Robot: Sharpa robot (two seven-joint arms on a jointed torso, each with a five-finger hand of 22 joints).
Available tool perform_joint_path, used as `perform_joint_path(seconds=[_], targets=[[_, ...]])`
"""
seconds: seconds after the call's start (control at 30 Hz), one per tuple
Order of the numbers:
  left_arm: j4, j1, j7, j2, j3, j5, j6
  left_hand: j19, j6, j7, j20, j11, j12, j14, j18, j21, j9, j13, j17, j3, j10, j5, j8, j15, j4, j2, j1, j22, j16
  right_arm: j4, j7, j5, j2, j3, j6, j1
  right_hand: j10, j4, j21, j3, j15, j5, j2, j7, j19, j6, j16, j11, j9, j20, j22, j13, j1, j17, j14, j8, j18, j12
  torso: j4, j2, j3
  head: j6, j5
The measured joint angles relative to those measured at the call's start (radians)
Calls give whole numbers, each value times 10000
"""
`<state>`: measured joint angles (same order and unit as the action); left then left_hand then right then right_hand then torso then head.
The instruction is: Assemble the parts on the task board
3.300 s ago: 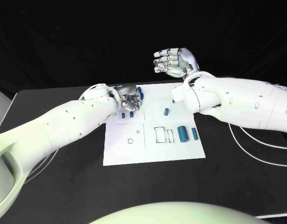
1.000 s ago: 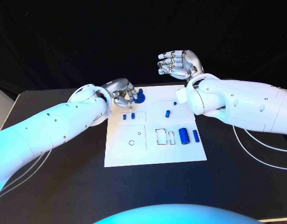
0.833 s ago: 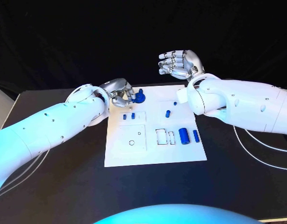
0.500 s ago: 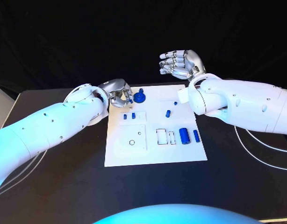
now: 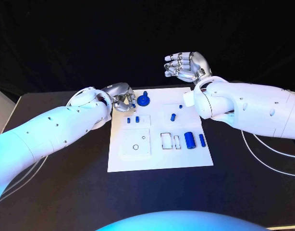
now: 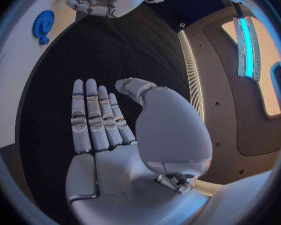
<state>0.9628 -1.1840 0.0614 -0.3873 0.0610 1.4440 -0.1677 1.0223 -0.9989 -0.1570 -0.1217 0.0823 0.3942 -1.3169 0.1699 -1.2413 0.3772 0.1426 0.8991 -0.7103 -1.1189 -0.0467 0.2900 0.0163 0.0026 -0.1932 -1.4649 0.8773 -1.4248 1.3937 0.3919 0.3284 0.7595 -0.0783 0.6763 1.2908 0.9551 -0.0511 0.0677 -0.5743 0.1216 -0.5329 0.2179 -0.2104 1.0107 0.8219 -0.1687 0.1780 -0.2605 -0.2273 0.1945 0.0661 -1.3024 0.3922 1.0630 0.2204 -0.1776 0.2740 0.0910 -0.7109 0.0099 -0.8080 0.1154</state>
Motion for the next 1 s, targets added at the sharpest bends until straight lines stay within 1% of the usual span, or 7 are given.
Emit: perform_joint_path(seconds=[0.23,0.3,0.6,0.83,1.0], targets=[[-62,28,-28,56,-54,64,74,0,-35,36,0,0,0,0,-1,0,1,0,-1,0,0,1,-1,0,0,0,0,-1,0,-1,0,-1,-14,0,0,0,0,0,0,0,0,0,0,0,0,0,0,0,0,0,0,0,0,1,0,0,0,0,2,0,3,-18,-1],[-60,37,-40,66,-65,72,106,0,-35,36,0,0,-42,-35,0,0,4,0,-1,0,0,1,-3,-35,0,0,0,0,0,-2,1,-1,-15,0,0,0,0,0,0,0,0,1,0,0,0,0,0,0,0,0,0,0,0,1,0,0,-1,0,1,0,3,-26,6],[118,52,-124,-20,-75,87,283,-1,-35,36,0,0,-49,-35,-1,0,10,-1,-26,0,0,1,-4,-35,0,-1,0,-1,0,-5,2,-1,-2,-1,0,0,0,2,0,-2,0,1,4,0,0,0,14,0,3,0,-8,0,-4,-1,0,0,0,0,2,3,5,-50,22],[298,74,-194,-126,-69,87,364,-1,-34,36,0,0,-49,-35,0,0,10,1,-27,0,1,1,-24,-35,0,-1,0,-12,0,-5,3,-2,0,-1,0,-1,0,29,0,-29,0,1,4,0,0,0,41,0,9,0,-25,0,-4,-8,0,0,0,0,11,7,-8,-71,35],[353,89,-240,-167,-71,87,407,-1,-34,36,0,1,-50,-34,0,0,10,14,-27,0,1,2,-24,-35,0,-1,0,-12,14,-5,4,-2,3,-1,0,-1,0,29,0,-29,0,2,4,0,0,0,40,0,9,0,-25,0,-4,-8,0,0,0,0,8,8,-3,-73,27]])
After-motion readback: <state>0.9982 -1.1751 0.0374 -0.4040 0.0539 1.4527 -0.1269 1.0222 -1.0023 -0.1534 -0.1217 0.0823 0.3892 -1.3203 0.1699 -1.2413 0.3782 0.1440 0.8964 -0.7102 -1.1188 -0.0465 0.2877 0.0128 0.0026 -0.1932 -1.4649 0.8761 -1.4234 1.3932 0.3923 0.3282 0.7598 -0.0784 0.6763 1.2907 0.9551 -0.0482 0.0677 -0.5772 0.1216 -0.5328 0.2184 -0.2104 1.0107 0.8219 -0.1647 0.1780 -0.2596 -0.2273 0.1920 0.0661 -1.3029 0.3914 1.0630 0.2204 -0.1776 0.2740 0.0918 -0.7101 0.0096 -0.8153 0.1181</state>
